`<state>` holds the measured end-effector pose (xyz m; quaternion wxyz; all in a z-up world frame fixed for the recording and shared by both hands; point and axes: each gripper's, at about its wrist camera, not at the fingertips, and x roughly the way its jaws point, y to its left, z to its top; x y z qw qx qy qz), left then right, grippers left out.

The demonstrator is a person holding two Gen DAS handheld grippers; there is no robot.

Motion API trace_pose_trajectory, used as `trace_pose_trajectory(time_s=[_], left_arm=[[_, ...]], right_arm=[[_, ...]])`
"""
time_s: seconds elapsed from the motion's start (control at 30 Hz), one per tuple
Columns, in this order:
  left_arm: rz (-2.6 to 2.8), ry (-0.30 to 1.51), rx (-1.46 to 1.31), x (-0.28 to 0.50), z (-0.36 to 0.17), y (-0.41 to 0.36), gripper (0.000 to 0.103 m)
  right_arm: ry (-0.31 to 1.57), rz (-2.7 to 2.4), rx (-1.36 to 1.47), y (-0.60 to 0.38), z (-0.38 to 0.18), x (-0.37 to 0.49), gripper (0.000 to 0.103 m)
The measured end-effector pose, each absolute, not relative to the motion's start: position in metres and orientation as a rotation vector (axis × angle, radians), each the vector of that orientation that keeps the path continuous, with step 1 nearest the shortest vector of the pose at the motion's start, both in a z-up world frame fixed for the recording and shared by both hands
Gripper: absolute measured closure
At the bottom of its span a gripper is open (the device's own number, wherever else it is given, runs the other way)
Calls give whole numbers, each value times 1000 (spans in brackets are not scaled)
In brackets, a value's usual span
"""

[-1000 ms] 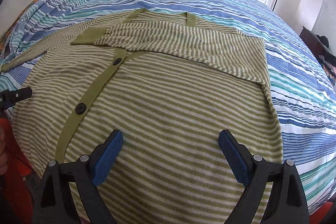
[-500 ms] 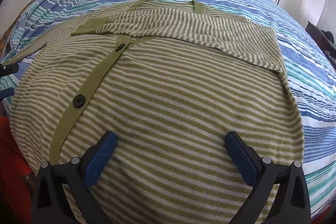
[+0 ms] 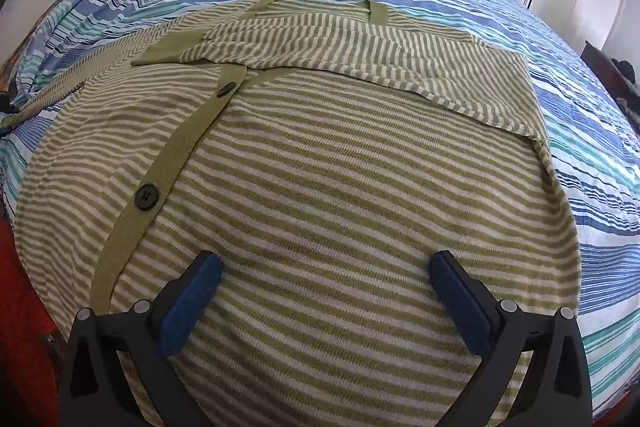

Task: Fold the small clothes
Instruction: 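Reach the left gripper to the other green sleeve cuff and grasp it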

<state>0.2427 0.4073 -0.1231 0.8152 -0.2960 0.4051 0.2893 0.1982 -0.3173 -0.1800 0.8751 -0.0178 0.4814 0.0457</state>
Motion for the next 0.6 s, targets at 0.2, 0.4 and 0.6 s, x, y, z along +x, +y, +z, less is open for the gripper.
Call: trace_pose_trajectory(time_s=[0.2,0.4,0.6], left_arm=[[540,947,258,316,-132,254,54],[342,840,650,271,-147,154,1],[215,852,253,235,-84,227,1]], right_arm=[[1010,82,-36,-315,-181,201,0],[1016,85,-33,-316,-181,202,0],[1006,90,-25,-316,-181,201,0]])
